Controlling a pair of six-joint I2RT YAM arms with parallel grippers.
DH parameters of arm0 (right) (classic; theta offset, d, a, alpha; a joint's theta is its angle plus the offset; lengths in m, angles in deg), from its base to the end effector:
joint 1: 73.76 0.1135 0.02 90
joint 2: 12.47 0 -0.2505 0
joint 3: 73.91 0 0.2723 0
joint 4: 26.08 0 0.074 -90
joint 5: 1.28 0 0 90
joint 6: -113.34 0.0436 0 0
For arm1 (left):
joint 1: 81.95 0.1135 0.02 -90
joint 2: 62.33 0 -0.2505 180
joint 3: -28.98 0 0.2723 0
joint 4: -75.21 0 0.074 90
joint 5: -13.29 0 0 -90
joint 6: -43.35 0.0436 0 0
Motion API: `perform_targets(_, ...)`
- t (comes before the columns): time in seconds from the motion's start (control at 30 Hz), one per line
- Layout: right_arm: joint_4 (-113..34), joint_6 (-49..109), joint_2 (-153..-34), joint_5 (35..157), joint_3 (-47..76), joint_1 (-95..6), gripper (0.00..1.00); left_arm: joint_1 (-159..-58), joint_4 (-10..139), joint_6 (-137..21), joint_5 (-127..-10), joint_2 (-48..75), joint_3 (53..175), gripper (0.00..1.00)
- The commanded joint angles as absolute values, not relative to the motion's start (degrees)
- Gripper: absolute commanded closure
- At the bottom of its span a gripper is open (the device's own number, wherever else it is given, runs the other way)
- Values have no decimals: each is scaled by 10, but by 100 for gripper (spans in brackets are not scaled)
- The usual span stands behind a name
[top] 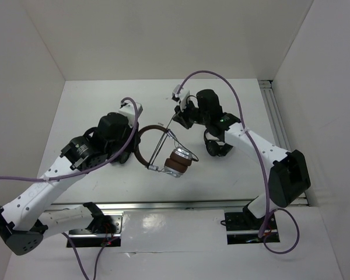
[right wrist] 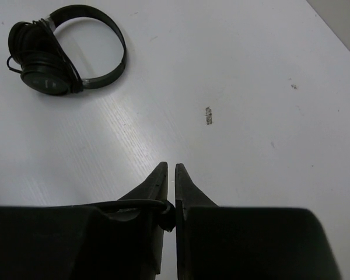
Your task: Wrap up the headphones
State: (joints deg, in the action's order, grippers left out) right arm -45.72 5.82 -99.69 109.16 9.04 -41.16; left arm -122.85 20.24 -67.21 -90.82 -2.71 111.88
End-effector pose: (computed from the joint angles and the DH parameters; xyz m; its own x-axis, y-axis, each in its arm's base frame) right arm 0.3156 0.2199 0.2969 -0.0927 -0.3941 -0.9144 -0.8407 0.5230 -0.1402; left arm 0.1902 -0.1507 0.3761 -0.5397 0.0169 -0.8417 0.3083 0.9343 -0.1789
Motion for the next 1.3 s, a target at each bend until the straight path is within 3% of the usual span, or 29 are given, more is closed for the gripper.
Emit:
perform_targets(0.0,-402,81,-986,1110,76,-423,96,-1231,257,-690,-917,-26,1169,100)
perform_targets(0.13,-364,104,-986,1144,47,-429,97,-1231,263,-704,-938,-20,1182,100)
perform_targets(0.3,-305,148,-986,1220,9,-429,82,-1231,316,-709,-944,-20,1175,100)
perform_targets(0.37,-291,159,-986,1254,3,-429,82,-1231,334,-709,-944,-26,1162,100)
perform_targets(0.67,-216,203,-928,1294,-57,-429,69,-1231,557,-716,-973,-69,1004,100)
perform_targets(0.83,-222,198,-908,1241,-79,-424,66,-1231,584,-727,-986,-50,992,100)
perform_targets(1.03,-248,198,-927,1053,-101,-424,51,-1231,563,-738,-1012,-43,1002,100)
perform_targets(1.23,-250,210,-973,1066,-96,-419,43,-1231,524,-750,-1042,-48,1035,100)
perform_targets(1.27,-239,217,-973,1072,-110,-419,37,-1231,504,-763,-1053,-48,1047,100)
